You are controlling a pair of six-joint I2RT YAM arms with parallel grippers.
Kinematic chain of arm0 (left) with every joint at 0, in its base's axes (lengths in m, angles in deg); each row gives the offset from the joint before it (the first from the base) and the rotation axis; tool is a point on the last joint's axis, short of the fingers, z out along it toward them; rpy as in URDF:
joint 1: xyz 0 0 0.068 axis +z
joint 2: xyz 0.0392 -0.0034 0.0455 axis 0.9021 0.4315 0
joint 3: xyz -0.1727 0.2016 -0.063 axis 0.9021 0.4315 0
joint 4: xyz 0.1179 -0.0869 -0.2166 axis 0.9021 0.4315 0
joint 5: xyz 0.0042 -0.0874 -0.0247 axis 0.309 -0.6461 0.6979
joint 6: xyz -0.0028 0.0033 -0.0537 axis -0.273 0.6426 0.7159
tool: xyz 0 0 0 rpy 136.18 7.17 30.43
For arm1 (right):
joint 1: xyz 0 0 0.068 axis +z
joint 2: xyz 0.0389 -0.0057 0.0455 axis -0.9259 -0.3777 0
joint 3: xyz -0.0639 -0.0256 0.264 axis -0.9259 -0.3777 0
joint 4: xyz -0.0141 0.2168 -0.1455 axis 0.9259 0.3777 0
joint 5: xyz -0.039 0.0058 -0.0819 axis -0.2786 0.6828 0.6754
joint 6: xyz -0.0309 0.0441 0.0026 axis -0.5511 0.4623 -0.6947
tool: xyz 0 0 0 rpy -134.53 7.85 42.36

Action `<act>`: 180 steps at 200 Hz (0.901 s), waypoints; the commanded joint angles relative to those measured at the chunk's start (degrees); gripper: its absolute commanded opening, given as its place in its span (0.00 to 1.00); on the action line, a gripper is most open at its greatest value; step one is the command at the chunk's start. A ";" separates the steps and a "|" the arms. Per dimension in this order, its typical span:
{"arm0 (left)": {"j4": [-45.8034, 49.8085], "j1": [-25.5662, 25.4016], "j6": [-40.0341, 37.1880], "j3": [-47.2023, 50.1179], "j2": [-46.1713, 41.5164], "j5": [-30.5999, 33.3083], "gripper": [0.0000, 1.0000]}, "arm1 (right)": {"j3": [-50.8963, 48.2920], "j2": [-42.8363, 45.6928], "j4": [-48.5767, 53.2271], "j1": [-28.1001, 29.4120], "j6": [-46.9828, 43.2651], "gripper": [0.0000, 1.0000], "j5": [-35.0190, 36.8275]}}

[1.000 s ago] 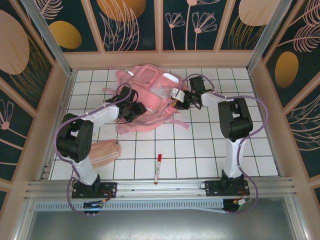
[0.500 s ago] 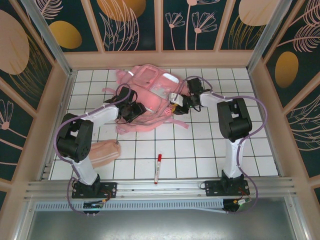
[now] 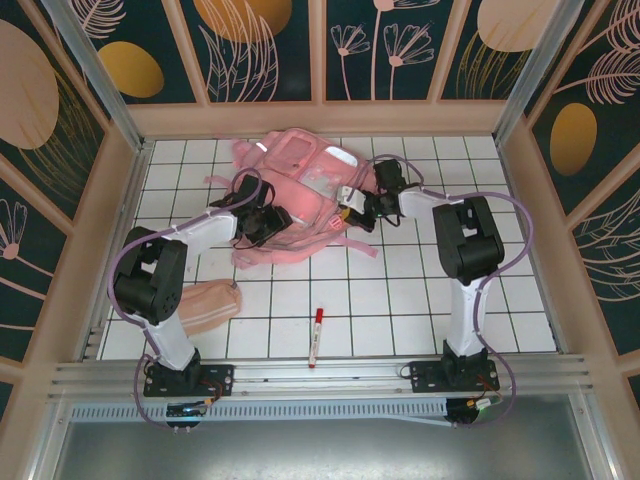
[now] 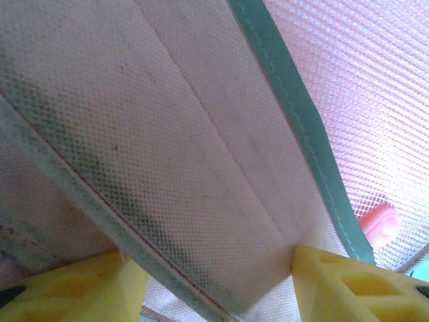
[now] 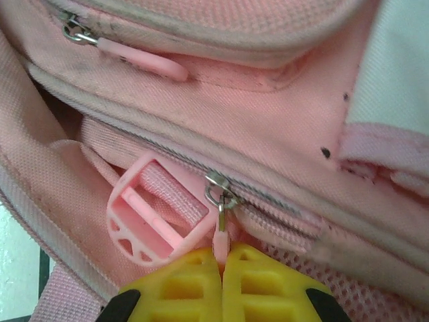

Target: Pack the student bag

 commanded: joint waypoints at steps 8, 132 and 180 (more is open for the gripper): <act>5.08 0.92 -0.78 4.28 1.83 1.96 0.58 | -3.21 3.74 -8.27 -3.04 11.52 0.00 4.77; 7.06 -4.28 -29.10 -13.23 -4.05 -0.35 0.60 | -26.11 25.03 -43.56 -4.40 42.02 0.40 17.15; 18.69 -9.40 -32.89 -29.60 10.58 6.93 0.61 | -35.74 42.17 -51.51 -4.43 49.47 0.57 39.35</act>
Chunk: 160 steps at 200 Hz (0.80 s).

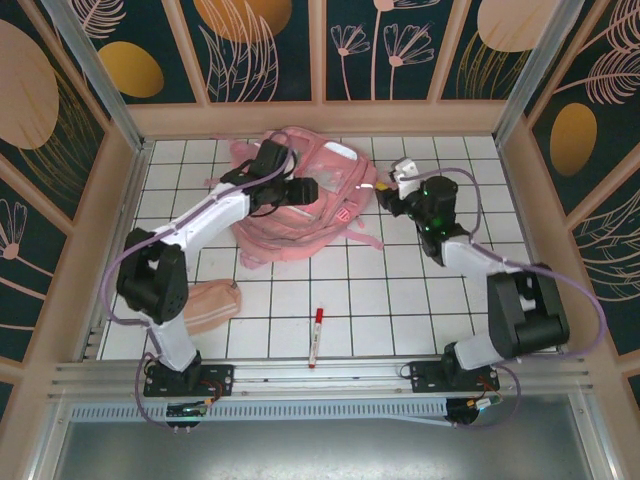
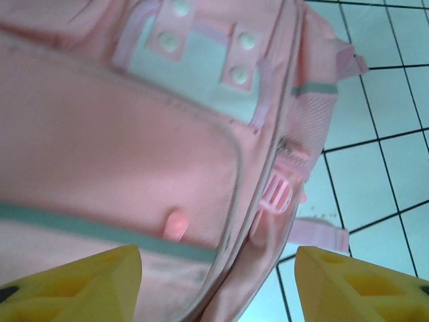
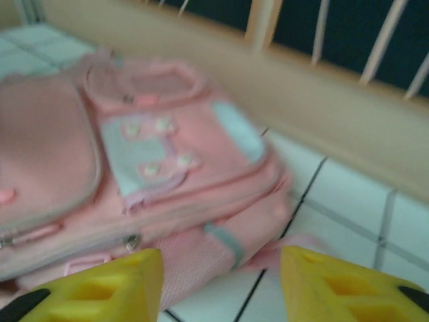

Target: Pack the student bag

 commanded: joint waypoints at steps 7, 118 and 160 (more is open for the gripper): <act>10.40 -3.63 -5.95 -7.83 8.77 6.43 0.61 | -0.45 7.17 -2.74 -0.06 8.85 0.64 19.83; 23.86 -6.23 0.73 -27.95 25.32 19.08 0.04 | -1.69 17.58 23.55 -0.55 5.97 0.87 -7.13; 23.70 -6.22 -3.59 -29.49 20.48 8.05 0.00 | -2.98 13.33 25.84 3.39 -15.11 0.85 -25.15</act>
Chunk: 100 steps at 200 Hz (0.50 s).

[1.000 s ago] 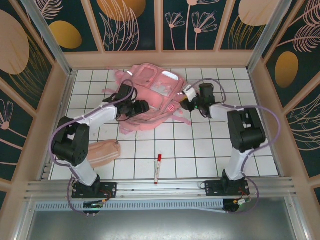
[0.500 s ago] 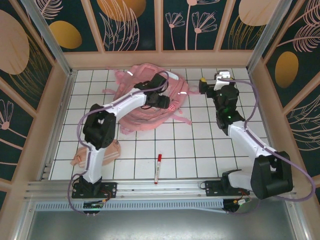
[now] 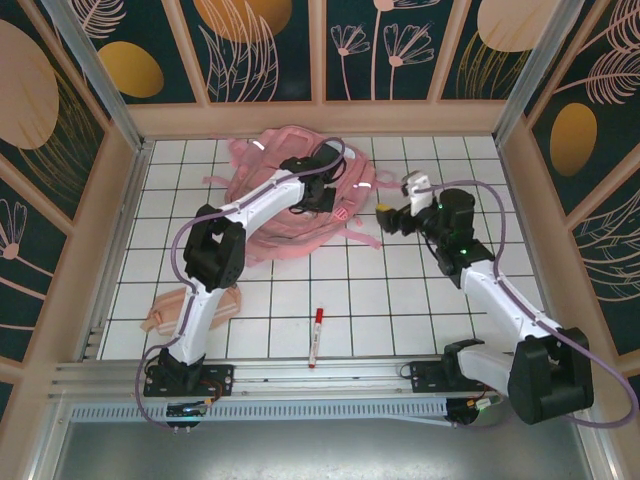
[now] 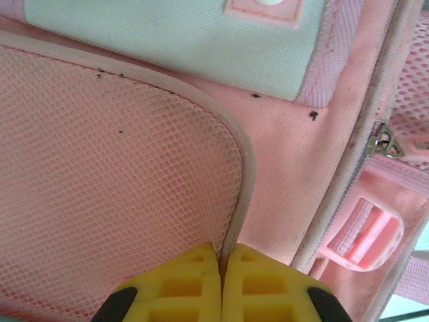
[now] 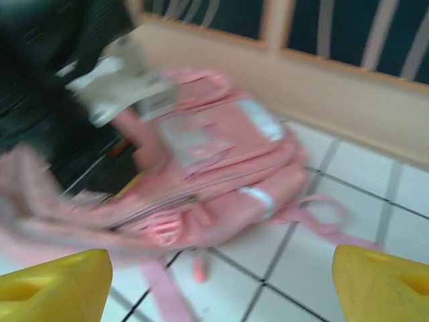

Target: Pack the student bag

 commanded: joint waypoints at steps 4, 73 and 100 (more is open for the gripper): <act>1.44 0.55 -2.08 -2.11 -4.16 -8.76 0.00 | 0.32 -3.83 4.38 3.02 -18.78 0.85 -17.41; -6.45 1.09 -4.53 5.50 -8.14 -25.51 0.00 | 7.53 -22.92 -3.32 3.85 -28.38 0.84 -19.62; -7.89 2.44 -0.96 8.46 -7.75 -23.03 0.00 | 8.52 -27.53 -5.44 3.57 -32.89 0.84 -17.01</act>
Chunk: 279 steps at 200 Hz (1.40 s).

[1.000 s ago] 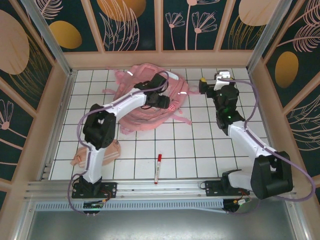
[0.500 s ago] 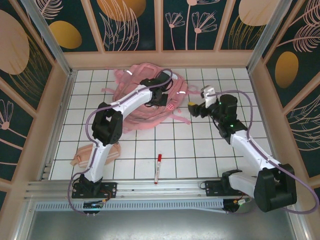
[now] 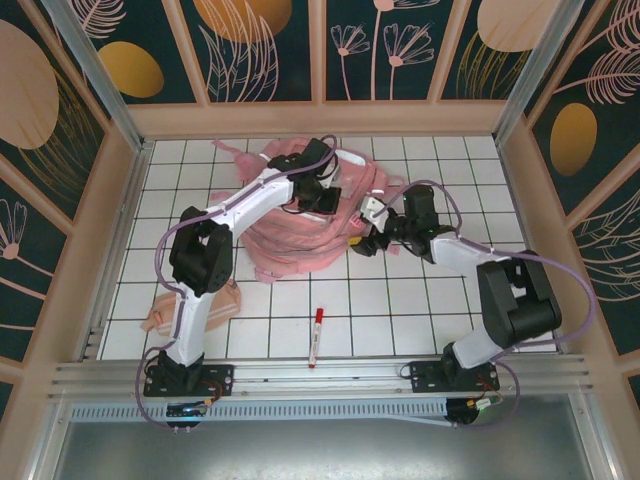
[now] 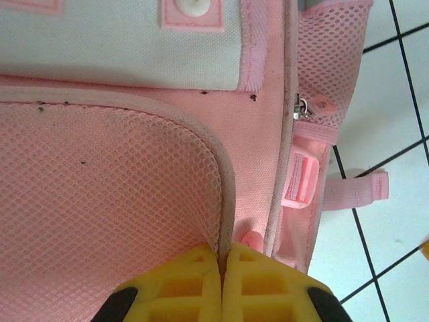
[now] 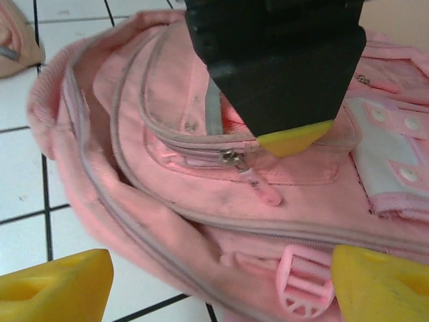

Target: Pack the student bag

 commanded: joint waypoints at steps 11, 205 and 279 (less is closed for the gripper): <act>-4.53 1.22 2.97 3.31 -2.44 -3.60 0.00 | 4.15 -5.14 -3.78 0.19 -7.15 0.82 0.52; -16.43 4.82 19.93 6.54 -7.69 -8.77 0.00 | 3.68 -4.59 0.09 13.32 -8.38 0.01 6.14; -23.28 4.87 28.83 3.59 -3.38 -14.32 0.00 | -3.93 -5.53 -21.48 27.78 9.34 0.38 17.61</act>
